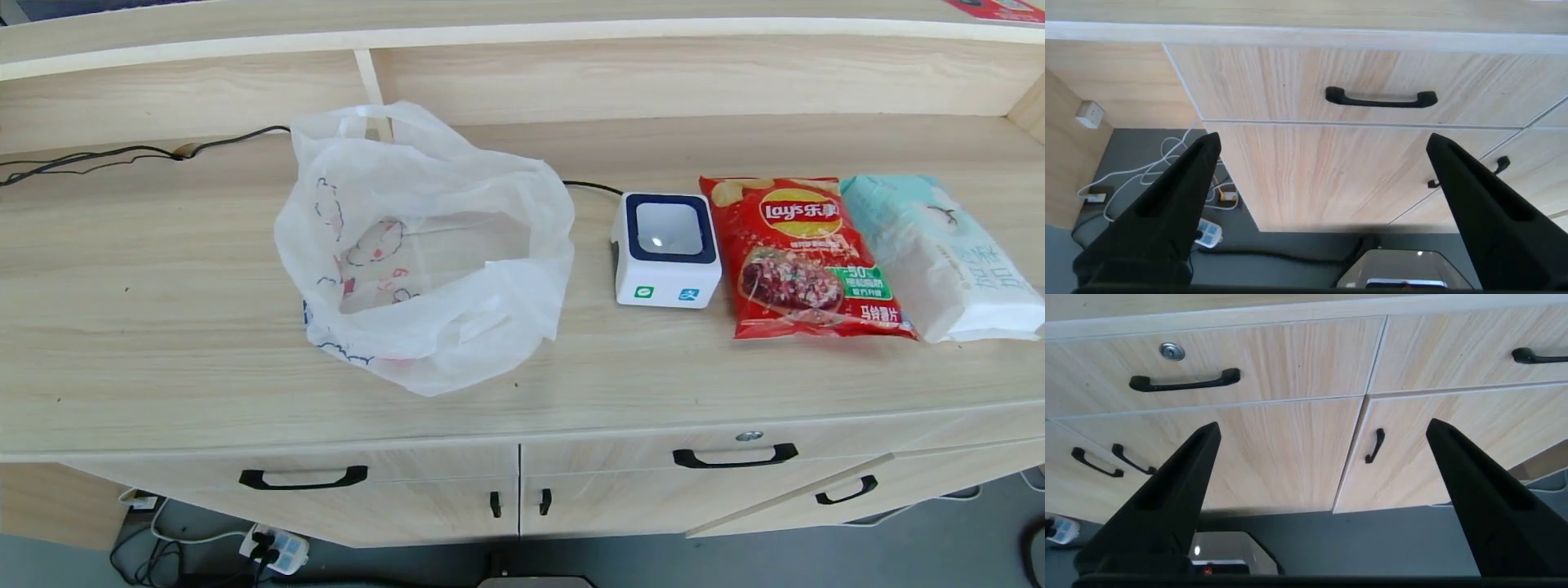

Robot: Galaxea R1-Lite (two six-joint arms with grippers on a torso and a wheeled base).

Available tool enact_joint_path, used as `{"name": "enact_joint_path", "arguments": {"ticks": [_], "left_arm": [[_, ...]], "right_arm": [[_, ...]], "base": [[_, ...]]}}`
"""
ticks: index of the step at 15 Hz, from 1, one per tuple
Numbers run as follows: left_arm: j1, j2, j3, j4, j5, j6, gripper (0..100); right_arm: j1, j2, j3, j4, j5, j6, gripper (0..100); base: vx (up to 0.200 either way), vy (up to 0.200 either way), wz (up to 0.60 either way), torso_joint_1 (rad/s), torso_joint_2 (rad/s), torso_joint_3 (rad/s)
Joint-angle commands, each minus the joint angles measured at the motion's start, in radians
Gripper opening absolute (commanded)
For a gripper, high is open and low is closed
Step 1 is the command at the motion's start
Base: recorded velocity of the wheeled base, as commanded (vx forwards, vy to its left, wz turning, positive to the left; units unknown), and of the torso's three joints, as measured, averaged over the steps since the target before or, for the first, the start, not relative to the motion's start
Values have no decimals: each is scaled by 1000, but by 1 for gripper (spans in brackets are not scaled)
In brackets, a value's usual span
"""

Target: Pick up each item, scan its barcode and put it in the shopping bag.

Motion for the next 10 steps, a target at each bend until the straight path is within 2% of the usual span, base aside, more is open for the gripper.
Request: {"name": "enact_joint_path", "arguments": {"ticks": [1,7,9,10], "left_arm": [[-1,2,0,0,0,2,100],[-1,2,0,0,0,2,100],[-1,2,0,0,0,2,100],[-1,2,0,0,0,2,100]], "right_arm": [[0,2,0,-1,0,2,100],[1,2,0,-3,1,-15,100],[1,6,-38,-35,58,-54,100],[0,37,-126,-24,133,-87,100]], "base": [[0,0,0,0,0,0],[0,0,0,0,0,0],[0,0,0,0,0,0],[0,0,0,0,0,0]]}}
